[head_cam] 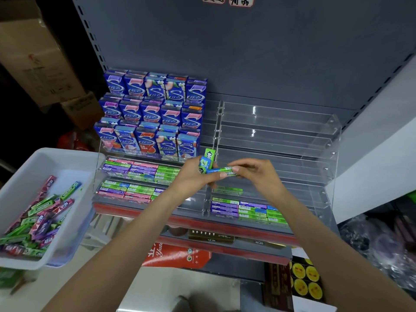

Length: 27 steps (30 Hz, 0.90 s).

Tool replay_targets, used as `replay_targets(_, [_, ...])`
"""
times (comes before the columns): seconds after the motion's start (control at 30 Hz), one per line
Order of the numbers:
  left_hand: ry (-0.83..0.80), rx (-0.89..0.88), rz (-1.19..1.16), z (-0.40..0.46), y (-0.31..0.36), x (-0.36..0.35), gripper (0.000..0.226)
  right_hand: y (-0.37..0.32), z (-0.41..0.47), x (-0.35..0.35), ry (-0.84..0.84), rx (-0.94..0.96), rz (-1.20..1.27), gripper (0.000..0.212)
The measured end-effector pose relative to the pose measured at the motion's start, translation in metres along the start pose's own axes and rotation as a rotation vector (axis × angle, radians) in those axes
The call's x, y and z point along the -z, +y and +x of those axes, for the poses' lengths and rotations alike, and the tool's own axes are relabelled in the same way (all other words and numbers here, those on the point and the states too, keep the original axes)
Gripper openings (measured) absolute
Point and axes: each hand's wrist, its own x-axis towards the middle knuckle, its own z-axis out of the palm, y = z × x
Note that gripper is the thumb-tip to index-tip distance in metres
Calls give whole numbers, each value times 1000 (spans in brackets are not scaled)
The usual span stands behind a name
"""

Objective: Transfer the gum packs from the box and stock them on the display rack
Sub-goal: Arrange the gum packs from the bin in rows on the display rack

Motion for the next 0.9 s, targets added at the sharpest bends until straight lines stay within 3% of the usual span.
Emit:
replay_targets(0.17, [99, 146, -19, 3, -1, 6, 10, 26, -2, 18, 206, -90, -93, 17])
replay_targets(0.33, [35, 85, 14, 2, -7, 11, 9, 43, 0, 7, 228, -118, -400, 12])
replay_targets(0.5, [21, 70, -5, 0, -11, 13, 31, 50, 2, -6, 105, -121, -550, 15])
replay_targets(0.7, [60, -13, 3, -2, -14, 17, 6, 48, 2, -8, -79, -141, -668, 21])
replay_targets(0.9, [94, -10, 14, 1, -16, 17, 11, 45, 6, -8, -135, -205, -673, 26])
